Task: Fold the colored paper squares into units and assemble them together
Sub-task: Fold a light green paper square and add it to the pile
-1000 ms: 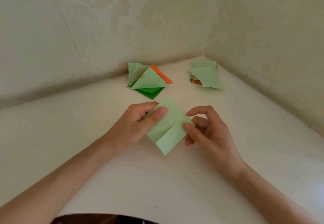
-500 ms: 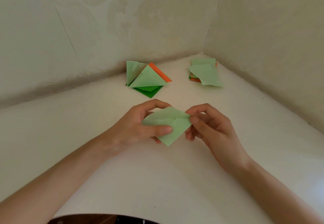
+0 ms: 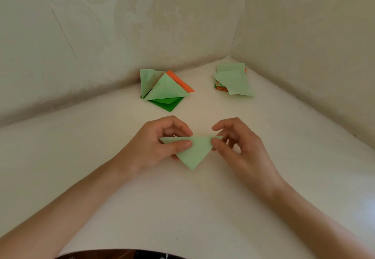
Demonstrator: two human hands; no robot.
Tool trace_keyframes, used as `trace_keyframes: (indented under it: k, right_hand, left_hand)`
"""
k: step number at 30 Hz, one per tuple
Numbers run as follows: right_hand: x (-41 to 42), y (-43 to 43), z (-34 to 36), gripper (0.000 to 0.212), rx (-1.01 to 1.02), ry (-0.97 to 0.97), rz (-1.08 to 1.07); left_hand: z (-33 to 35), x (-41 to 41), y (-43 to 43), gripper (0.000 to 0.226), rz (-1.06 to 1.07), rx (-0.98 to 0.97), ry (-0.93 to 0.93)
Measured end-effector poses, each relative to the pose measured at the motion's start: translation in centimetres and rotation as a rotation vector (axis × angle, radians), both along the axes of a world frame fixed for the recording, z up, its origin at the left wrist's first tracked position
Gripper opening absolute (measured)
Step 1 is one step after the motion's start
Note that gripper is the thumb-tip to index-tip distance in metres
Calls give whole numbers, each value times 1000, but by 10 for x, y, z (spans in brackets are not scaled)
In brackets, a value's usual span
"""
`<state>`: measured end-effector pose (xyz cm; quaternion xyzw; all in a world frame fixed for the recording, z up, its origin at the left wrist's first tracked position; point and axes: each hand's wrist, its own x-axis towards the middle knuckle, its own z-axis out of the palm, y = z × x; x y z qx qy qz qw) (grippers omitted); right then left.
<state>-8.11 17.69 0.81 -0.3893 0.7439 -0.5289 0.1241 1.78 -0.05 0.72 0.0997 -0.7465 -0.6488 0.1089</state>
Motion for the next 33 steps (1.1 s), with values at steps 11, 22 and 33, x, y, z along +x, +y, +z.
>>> trace_keyframes:
  k: [11, 22, 33]
  right_hand:
    - [-11, -3, -23, 17, 287, 525, -144]
    - [-17, 15, -19, 64, 435, 1066, -91]
    - [-3, 19, -18, 58, 377, 1094, -69]
  left_hand:
    - [-18, 2, 0, 25, -78, -1239, 268]
    - [-9, 32, 19, 47, -236, -1448, -6]
    - [-19, 36, 22, 48, -217, -1373, -30]
